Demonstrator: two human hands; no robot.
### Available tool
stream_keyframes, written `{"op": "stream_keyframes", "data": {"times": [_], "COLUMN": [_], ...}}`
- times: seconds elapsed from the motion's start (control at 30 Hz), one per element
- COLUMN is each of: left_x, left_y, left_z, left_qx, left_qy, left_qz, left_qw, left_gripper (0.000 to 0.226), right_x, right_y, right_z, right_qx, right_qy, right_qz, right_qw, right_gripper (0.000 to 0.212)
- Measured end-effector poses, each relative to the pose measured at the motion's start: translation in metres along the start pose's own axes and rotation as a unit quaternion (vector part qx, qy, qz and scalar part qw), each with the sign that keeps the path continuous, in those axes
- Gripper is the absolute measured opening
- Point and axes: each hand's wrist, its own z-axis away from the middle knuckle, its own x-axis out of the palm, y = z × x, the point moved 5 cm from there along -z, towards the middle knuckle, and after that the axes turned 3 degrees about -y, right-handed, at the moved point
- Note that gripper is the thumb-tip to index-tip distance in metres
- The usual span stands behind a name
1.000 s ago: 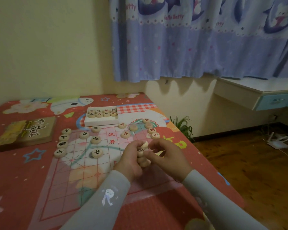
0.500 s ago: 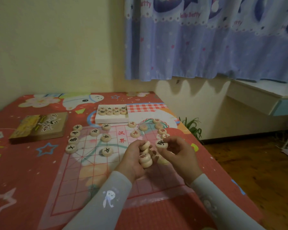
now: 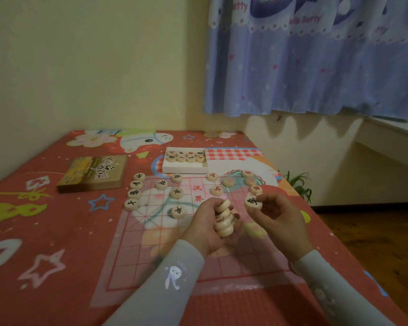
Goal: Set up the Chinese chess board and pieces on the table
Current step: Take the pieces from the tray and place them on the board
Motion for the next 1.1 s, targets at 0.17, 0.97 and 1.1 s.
{"op": "stream_keyframes", "data": {"times": [0.17, 0.97, 1.1], "left_x": [-0.024, -0.186, -0.182], "left_y": [0.044, 0.143, 0.139], "left_z": [0.028, 0.129, 0.129], "left_qx": [0.042, 0.255, 0.238], "left_qy": [0.02, 0.076, 0.072], "left_qz": [0.025, 0.111, 0.115], "left_qw": [0.999, 0.958, 0.962], "left_gripper": [0.029, 0.021, 0.02], "right_x": [0.033, 0.225, 0.238], "right_y": [-0.007, -0.039, -0.044], "right_z": [-0.004, 0.078, 0.087], "right_qx": [-0.01, -0.164, -0.22], "right_qy": [-0.049, -0.415, -0.415], "right_qz": [0.036, 0.151, 0.171], "right_qw": [0.998, 0.882, 0.866], "right_gripper": [0.019, 0.019, 0.02]}}
